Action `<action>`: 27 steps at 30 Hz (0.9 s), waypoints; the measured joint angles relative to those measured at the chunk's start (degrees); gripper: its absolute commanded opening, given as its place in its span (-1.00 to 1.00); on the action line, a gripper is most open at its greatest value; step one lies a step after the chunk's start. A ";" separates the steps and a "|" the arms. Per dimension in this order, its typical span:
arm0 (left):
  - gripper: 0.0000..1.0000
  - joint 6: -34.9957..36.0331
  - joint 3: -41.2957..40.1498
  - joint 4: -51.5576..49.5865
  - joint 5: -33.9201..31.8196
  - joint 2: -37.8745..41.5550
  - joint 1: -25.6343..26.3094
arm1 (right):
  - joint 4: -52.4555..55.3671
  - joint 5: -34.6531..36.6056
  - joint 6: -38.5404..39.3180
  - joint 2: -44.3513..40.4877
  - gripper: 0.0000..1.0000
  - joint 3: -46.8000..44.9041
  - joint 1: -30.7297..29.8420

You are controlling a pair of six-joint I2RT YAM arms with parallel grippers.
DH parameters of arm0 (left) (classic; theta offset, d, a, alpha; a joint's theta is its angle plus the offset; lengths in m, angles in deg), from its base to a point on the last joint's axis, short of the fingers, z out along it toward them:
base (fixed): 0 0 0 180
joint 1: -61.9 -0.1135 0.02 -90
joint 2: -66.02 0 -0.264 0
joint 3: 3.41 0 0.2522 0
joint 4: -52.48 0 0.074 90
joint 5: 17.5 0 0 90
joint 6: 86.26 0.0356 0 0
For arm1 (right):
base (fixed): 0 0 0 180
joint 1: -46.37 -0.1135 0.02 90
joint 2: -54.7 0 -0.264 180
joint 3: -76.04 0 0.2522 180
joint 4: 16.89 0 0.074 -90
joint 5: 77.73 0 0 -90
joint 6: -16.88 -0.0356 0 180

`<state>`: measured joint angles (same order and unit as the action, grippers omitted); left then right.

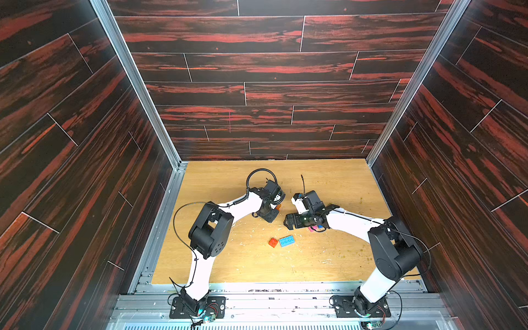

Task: Assemble the letter v with lego
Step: Assemble the lego brick with the lego brick.

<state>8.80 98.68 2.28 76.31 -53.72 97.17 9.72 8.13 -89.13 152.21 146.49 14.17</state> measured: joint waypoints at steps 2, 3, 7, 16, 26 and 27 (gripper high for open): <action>-0.40 1.86 0.83 -1.31 0.52 -0.31 0.02 | 0.00 0.00 -0.02 -0.02 0.97 0.00 0.04; -0.41 2.60 1.40 -2.12 0.79 -0.63 0.04 | -0.02 0.00 -0.04 -0.02 0.97 -0.04 0.09; -0.41 5.01 4.87 -6.19 1.09 -2.34 0.00 | 0.00 -0.11 -0.04 -0.02 0.97 -0.48 0.17; -0.41 7.30 8.76 -11.85 2.71 -4.37 -0.50 | -0.20 -1.29 -0.07 -0.02 0.97 -0.83 0.74; -0.42 6.01 9.57 -12.70 3.63 -5.01 -0.79 | -0.46 -2.75 -0.09 -0.02 0.97 -1.07 1.18; -0.42 5.75 9.33 -12.46 3.67 -4.92 -0.79 | -0.48 -2.80 -0.09 -0.04 0.97 -1.11 1.22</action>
<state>14.55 108.01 -10.18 79.99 -58.64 96.38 9.23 5.33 -89.22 152.17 145.37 15.39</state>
